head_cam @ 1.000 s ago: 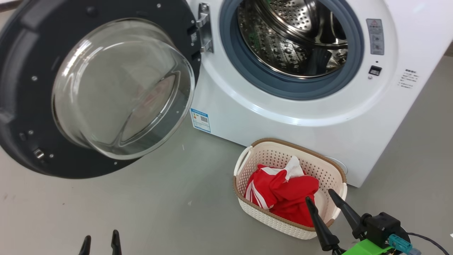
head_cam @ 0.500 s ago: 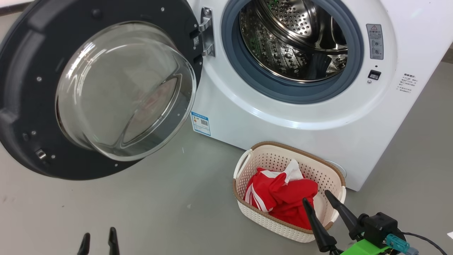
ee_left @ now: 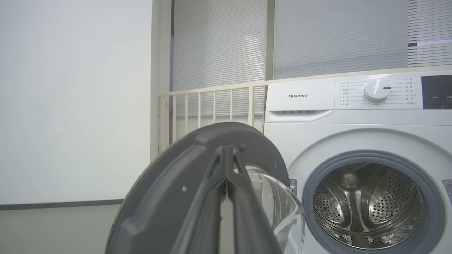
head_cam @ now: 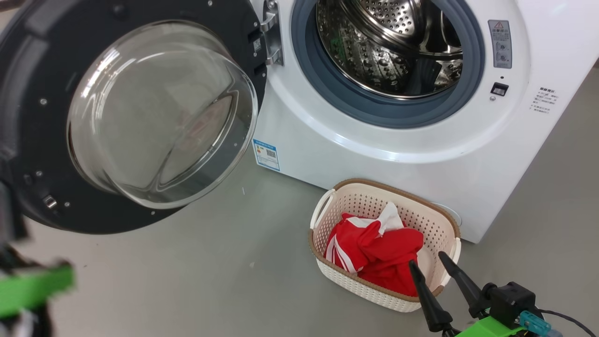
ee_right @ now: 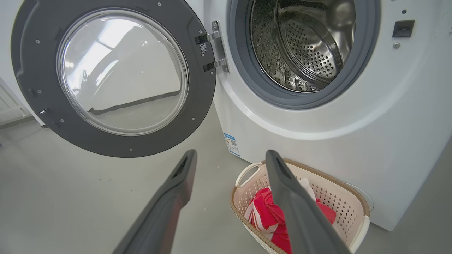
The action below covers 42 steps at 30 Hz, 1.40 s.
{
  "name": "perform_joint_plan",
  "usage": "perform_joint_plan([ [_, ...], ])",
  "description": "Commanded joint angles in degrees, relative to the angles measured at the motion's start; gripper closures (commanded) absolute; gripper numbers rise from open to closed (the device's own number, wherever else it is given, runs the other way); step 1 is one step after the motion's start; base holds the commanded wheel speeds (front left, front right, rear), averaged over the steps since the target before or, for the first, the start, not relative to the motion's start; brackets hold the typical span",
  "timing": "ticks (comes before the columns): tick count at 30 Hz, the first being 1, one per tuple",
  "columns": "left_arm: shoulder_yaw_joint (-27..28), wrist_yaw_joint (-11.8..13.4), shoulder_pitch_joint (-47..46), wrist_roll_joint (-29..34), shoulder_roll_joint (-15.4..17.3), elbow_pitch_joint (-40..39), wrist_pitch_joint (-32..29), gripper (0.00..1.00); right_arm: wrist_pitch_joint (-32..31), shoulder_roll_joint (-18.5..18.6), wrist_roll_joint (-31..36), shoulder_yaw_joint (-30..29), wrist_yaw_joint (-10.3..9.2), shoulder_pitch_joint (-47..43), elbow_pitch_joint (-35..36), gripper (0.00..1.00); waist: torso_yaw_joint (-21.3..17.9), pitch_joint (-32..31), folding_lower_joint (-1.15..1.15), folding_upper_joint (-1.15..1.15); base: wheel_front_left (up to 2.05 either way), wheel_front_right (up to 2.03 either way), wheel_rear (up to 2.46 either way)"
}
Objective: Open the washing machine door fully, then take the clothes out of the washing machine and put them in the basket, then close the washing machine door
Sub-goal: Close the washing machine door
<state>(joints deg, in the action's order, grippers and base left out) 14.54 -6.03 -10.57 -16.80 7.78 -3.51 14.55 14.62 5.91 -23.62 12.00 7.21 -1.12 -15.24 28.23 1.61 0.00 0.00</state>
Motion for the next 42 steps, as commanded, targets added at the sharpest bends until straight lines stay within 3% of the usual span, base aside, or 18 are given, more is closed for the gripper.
perform_joint_plan([
  [1, 3.4, -0.7, -6.2, -1.1, 4.0, -0.9, 0.4, 1.00, 0.4, 0.1, 0.8, 0.5, 0.28, 0.4, 1.7, 0.00, 0.0, 0.5, 0.00, 0.00, 0.00, 0.00, 0.00],
  [5, 4.3, -1.3, -16.4, -3.1, 10.8, 3.0, 0.4, 1.00, 0.4, -0.2, 1.3, -0.6, 0.28, 0.1, 2.2, 0.00, -0.2, 1.9, 0.00, 0.00, 0.00, 0.00, 0.00],
  [6, 4.3, -1.3, -16.4, -3.1, 10.8, 3.0, 0.4, 1.00, 0.4, -0.2, 1.3, -0.6, 0.28, 0.1, 2.2, 0.00, -0.2, 1.9, 0.00, 0.00, 0.00, 0.00, 0.00],
  [10, 3.3, -1.4, -24.7, -5.5, 16.4, 8.4, 0.4, 1.00, 0.4, -0.2, 1.9, -1.1, 0.28, 0.4, 2.6, 0.00, -1.0, 3.6, 0.00, 0.00, 0.00, 0.00, 0.00],
  [21, 2.9, -1.5, -41.0, -22.0, 26.2, 37.2, -0.8, 1.00, 0.4, 0.6, 3.0, -1.6, 0.28, 2.5, 2.9, 0.00, -3.2, 8.2, 0.00, 0.00, 0.00, 0.00, 0.00],
  [24, 2.2, -1.5, -44.9, -27.1, 28.9, 45.0, -3.6, 1.00, 0.4, 0.7, 3.2, -1.6, 0.28, 2.9, 2.9, 0.00, -3.6, 9.1, 0.00, 0.00, 0.00, 0.00, 0.00],
  [32, 0.0, -1.5, -51.2, -36.9, 32.8, 59.7, -18.4, 1.00, 0.4, 0.9, 3.7, -1.1, 0.28, 3.6, 2.9, 0.00, -4.1, 11.3, 0.00, 0.00, 0.00, 0.00, 0.00],
  [42, -1.7, -1.5, -50.8, -43.0, 34.2, 66.3, -35.1, 1.00, 0.4, 1.5, 4.0, -0.2, 0.28, 4.2, 2.8, 0.00, -4.3, 13.9, 0.00, 0.00, 0.00, 0.00, 0.00],
])
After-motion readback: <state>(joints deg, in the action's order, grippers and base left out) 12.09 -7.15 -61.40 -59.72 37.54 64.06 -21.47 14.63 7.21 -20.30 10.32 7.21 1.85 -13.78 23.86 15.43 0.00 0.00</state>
